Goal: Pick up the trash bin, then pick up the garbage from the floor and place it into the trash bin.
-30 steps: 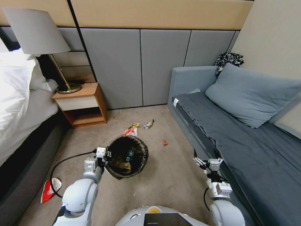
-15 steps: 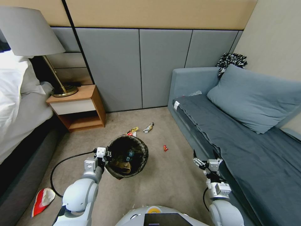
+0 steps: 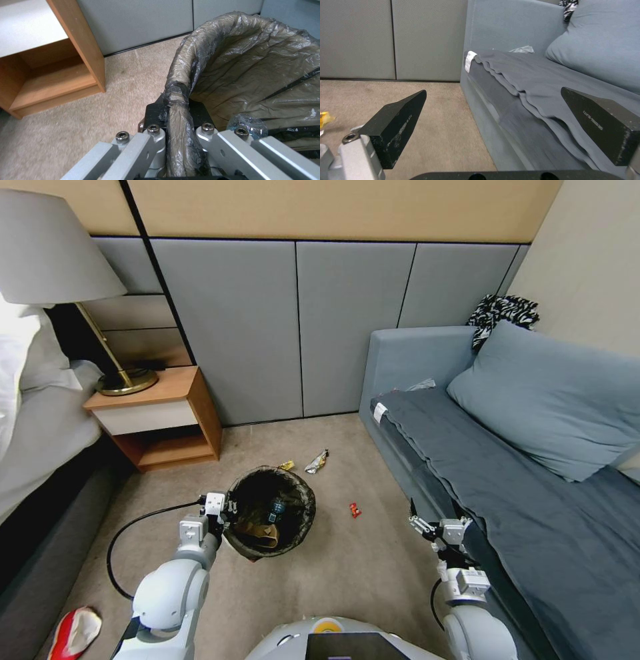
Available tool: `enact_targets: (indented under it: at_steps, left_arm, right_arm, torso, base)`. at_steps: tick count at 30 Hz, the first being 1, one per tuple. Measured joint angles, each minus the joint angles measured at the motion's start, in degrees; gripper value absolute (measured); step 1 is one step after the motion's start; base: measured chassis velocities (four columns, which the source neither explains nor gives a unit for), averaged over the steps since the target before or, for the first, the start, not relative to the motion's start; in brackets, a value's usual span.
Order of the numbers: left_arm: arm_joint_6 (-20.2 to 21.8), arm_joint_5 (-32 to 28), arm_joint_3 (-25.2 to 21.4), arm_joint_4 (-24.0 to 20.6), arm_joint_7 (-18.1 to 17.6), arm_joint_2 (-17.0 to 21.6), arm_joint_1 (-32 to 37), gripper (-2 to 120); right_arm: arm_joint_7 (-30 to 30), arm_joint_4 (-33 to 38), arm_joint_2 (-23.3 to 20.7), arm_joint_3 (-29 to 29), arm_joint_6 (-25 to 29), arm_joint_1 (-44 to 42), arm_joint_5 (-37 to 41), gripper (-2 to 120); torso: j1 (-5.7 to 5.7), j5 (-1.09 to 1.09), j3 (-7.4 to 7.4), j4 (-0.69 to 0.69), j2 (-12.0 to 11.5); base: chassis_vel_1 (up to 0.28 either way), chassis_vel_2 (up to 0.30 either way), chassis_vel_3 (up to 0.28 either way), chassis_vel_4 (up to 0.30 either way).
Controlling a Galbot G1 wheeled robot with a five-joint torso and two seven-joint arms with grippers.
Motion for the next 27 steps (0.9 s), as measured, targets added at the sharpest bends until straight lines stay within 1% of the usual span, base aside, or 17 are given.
enact_targets:
  at_steps: [9, 12, 15, 16, 18, 19, 20, 21, 23, 24, 26, 27]
  left_arm:
    - [0.0, 0.0, -0.1, -0.1, 0.0, -0.1, 0.1, 4]
    - [0.0, 0.0, -0.3, -0.3, 0.0, 0.0, 0.1, 4]
    - [0.0, -0.2, -0.4, -0.7, 0.0, 0.1, 0.2, 4]
    - [0.0, -0.2, -0.4, -0.7, 0.0, 0.1, 0.2, 4]
    - [-0.1, -0.3, -0.4, -1.0, 0.0, 0.2, 0.2, 4]
    - [-0.1, -0.3, -0.4, -1.1, 0.0, 0.3, 0.2, 4]
    - [-0.1, -0.3, -0.4, -1.1, 0.0, 0.3, 0.2, 4]
    - [0.0, -0.3, -0.4, -1.2, 0.0, 0.3, 0.2, 4]
    - [0.0, -0.3, -0.4, -1.3, 0.0, 0.4, 0.2, 4]
    - [0.0, -0.3, -0.4, -1.3, 0.0, 0.4, 0.2, 4]
    - [0.0, -0.4, -0.3, -1.5, -0.1, 0.4, 0.2, 4]
    - [0.0, -0.4, -0.3, -1.5, -0.1, 0.4, 0.2, 4]
  right_arm:
    - [-0.1, -0.7, -0.3, -0.6, -0.5, 0.2, 0.0, 100]
    - [-0.4, -1.4, -0.8, -0.8, -2.1, 1.0, 0.3, 100]
    - [-2.2, -3.4, -2.7, -1.5, -6.3, 3.4, 2.2, 100]
    - [-2.2, -3.4, -2.7, -1.5, -6.3, 3.4, 2.2, 100]
    - [-3.0, -6.1, -5.1, -3.2, -9.5, 6.3, 4.5, 100]
    - [-3.1, -7.5, -5.9, -4.1, -10.6, 7.7, 5.5, 100]
    - [-3.1, -7.5, -5.9, -4.1, -10.6, 7.7, 5.5, 100]
    - [-3.2, -9.2, -7.0, -5.2, -11.9, 9.6, 6.9, 100]
    - [-3.2, -12.4, -8.7, -7.7, -14.2, 12.9, 8.8, 100]
    - [-3.2, -12.4, -8.7, -7.7, -14.2, 12.9, 8.8, 100]
    - [-3.4, -16.1, -10.4, -11.0, -16.4, 16.8, 11.0, 100]
    - [-3.4, -16.1, -10.4, -11.0, -16.4, 16.8, 11.0, 100]
  torso:
    - [0.02, 0.0, 0.01, -0.01, 0.0]
    - [0.02, 0.0, 0.01, -0.01, 0.0]
    - [0.0, 0.0, 0.0, -0.02, 0.0]
    - [0.0, 0.0, 0.0, -0.02, 0.0]
    - [0.0, -0.02, 0.0, 0.0, 0.0]
    - [0.0, 0.0, 0.0, -0.03, 0.0]
    - [0.0, 0.0, 0.0, -0.03, 0.0]
    - [0.0, 0.01, 0.0, 0.0, 0.0]
    - [0.0, 0.0, 0.0, 0.0, 0.0]
    - [0.0, 0.0, 0.0, 0.0, 0.0]
    - [0.0, 0.0, 0.0, 0.0, 0.0]
    - [0.0, 0.0, 0.0, 0.0, 0.0]
  base:
    - [-0.118, 0.102, 0.117, -0.117]
    - [-0.013, 0.019, 0.014, -0.014]
    - [0.0, 0.0, 0.0, 0.0]
    - [0.0, 0.0, 0.0, 0.0]
    - [0.018, -0.013, -0.032, 0.005]
    - [0.0, 0.0, 0.0, 0.0]
    - [0.0, 0.0, 0.0, 0.0]
    - [0.0, 0.0, 0.0, 0.0]
    - [0.0, 0.0, 0.0, 0.0]
    - [0.0, 0.0, 0.0, 0.0]
    - [0.0, 0.0, 0.0, 0.0]
    - [0.0, 0.0, 0.0, 0.0]
